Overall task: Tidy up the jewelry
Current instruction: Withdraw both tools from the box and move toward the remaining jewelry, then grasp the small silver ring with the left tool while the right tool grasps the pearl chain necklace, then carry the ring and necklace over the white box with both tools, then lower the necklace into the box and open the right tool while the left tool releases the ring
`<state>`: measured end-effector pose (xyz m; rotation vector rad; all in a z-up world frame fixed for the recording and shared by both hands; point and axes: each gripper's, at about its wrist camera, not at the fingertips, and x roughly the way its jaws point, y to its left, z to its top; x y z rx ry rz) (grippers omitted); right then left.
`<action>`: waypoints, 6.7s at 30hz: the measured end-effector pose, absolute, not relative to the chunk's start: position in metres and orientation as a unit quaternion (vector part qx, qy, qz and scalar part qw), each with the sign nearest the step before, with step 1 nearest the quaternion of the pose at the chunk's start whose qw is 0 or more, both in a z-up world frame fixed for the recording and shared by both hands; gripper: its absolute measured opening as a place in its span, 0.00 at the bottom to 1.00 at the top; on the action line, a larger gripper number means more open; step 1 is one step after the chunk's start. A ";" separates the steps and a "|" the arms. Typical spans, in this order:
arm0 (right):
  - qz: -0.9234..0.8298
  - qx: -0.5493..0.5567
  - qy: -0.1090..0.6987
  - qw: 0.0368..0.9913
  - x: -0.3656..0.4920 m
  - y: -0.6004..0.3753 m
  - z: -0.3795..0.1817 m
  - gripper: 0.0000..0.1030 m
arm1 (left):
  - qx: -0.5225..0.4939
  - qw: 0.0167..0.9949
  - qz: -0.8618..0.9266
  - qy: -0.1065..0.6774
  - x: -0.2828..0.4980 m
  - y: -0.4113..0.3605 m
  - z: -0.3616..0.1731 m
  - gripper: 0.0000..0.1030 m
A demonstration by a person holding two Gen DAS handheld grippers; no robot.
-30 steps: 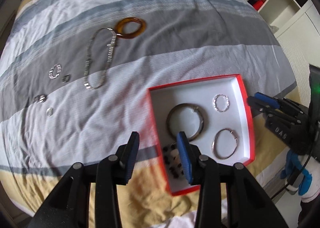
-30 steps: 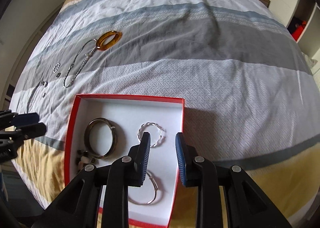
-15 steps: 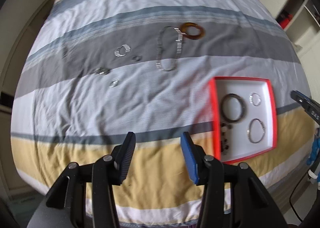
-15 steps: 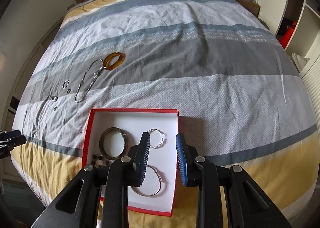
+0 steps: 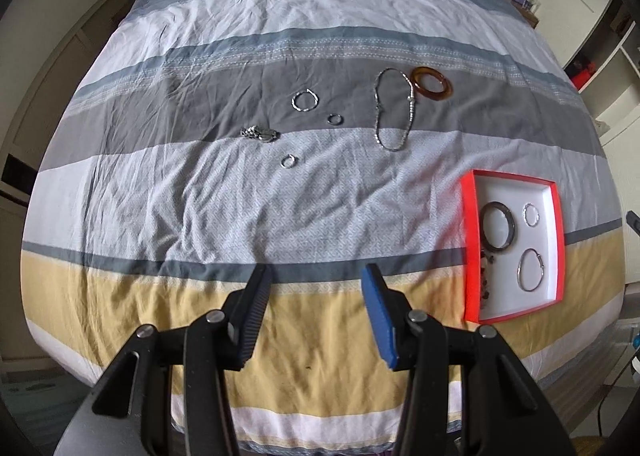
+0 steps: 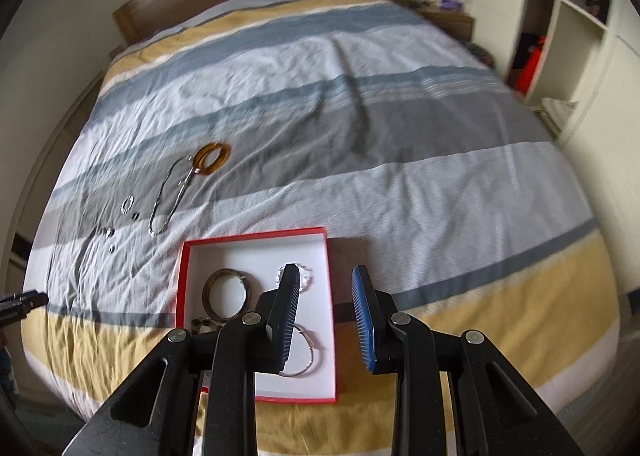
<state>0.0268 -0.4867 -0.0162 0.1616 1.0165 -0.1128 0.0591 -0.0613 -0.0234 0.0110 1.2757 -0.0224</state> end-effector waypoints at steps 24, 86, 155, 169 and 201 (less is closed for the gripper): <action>-0.090 0.078 0.490 0.864 0.006 -0.334 0.016 0.38 | -0.021 0.816 -0.060 0.575 0.093 0.082 -0.053 0.44; 0.069 0.101 0.548 0.827 0.250 -0.218 -0.187 0.64 | -0.060 0.794 -0.116 0.594 0.216 -0.002 -0.211 0.17; 0.037 0.169 0.499 0.849 0.022 -0.417 -0.077 0.05 | 0.018 0.789 -0.295 0.538 0.073 -0.219 -0.085 0.17; 0.024 0.168 0.561 0.810 0.025 -0.456 -0.159 0.05 | 0.086 0.736 -0.322 0.590 0.048 -0.310 -0.162 0.17; -0.011 0.158 0.586 0.794 -0.006 -0.468 -0.175 0.16 | 0.062 0.712 -0.329 0.617 0.048 -0.307 -0.181 0.32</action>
